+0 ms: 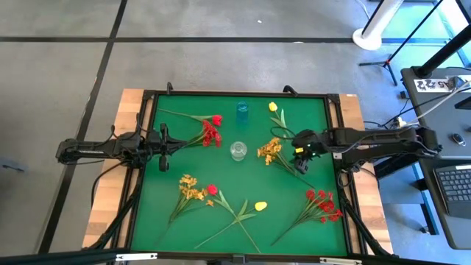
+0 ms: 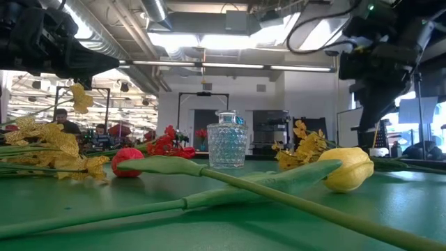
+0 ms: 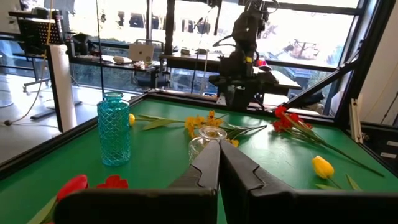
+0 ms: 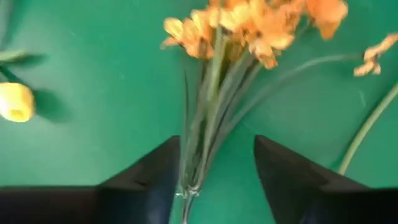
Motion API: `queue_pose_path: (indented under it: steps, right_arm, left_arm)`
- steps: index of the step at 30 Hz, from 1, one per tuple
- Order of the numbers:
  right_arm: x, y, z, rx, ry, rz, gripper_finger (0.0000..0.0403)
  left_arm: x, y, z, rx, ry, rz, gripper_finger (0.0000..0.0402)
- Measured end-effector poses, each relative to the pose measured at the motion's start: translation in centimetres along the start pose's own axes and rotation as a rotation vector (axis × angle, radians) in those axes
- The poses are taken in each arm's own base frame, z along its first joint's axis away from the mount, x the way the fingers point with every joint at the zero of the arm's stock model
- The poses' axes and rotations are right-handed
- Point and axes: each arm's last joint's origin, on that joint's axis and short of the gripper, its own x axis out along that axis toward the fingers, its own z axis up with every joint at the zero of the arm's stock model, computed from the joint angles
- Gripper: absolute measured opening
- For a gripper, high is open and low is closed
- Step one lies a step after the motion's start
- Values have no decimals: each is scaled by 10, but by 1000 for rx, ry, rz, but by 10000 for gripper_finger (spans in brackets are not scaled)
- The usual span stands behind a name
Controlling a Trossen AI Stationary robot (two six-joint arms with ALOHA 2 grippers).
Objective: Sort flowers into vase by color
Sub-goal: Put the right yellow flowers into the transparent vase
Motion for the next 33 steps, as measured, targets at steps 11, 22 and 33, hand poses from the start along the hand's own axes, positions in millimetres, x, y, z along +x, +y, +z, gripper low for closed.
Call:
queue_pose_path:
  steps: [11, 22, 33]
  right_arm:
    - [43, 6, 4, 1, 116, -51, 257]
    - [70, 21, -7, -103, 147, -199, 253]
    - [64, 28, 11, -292, 124, -216, 154]
  left_arm:
    - [0, 0, 0, 0, 0, 0, 0]
    - [0, 0, 0, 0, 0, 0, 0]
    - [0, 0, 0, 0, 0, 0, 0]
